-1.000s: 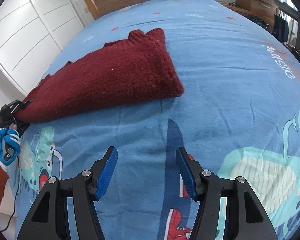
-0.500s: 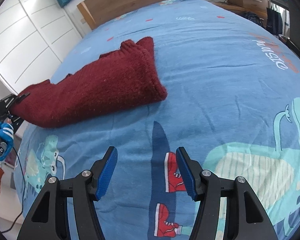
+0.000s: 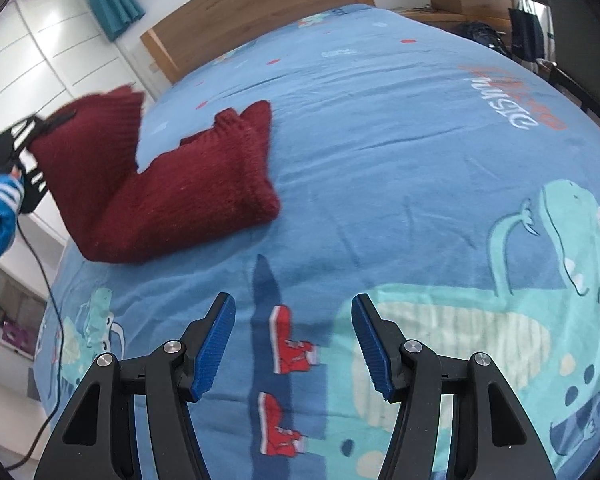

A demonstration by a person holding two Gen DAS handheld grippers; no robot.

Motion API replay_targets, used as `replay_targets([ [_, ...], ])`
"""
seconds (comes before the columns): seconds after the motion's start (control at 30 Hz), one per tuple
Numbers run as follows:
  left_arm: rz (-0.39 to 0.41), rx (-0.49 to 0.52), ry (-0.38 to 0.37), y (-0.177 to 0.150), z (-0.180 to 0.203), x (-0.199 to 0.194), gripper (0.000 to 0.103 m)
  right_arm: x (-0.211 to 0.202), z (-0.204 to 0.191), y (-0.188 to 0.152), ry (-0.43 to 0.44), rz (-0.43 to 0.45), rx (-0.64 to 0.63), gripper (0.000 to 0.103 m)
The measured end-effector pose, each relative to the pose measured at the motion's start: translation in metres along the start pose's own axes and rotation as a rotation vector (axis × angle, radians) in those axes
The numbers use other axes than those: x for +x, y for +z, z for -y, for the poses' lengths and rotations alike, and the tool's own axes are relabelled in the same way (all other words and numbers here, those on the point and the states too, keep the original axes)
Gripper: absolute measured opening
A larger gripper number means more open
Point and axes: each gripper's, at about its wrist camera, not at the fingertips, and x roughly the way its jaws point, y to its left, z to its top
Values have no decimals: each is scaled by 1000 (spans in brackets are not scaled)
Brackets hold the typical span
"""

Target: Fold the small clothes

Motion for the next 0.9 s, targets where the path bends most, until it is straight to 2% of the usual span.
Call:
replay_targets([
  [0.13,-118,74,52,-36,8,56,17,-2,12,-6,-14,-7,17,63],
  [0.23,-206,149,148,-67,2,92,17,-4,22,-10,-22,-8,34,63],
  [0.3,-252,236,234,-89,-1,110,17,-5,25,-12,-23,-6,46,63],
  [0.47,-296,369,328,-122,-6,124,17,-4,35,-19,-22,-10,71,63],
  [0.57,-293,399,357,-131,2,125,19,-2,38,-23,-18,-12,85,63],
  [0.73,-307,382,350,-143,5,120,25,-3,38,-23,-18,-11,81,63],
  [0.8,-316,374,336,-146,7,118,31,-4,38,-23,-18,-11,80,63],
  [0.87,-328,364,310,-141,7,112,44,-3,38,-23,-19,-12,81,63],
  [0.9,-343,352,295,-141,11,114,45,-3,38,-24,-20,-12,81,63],
])
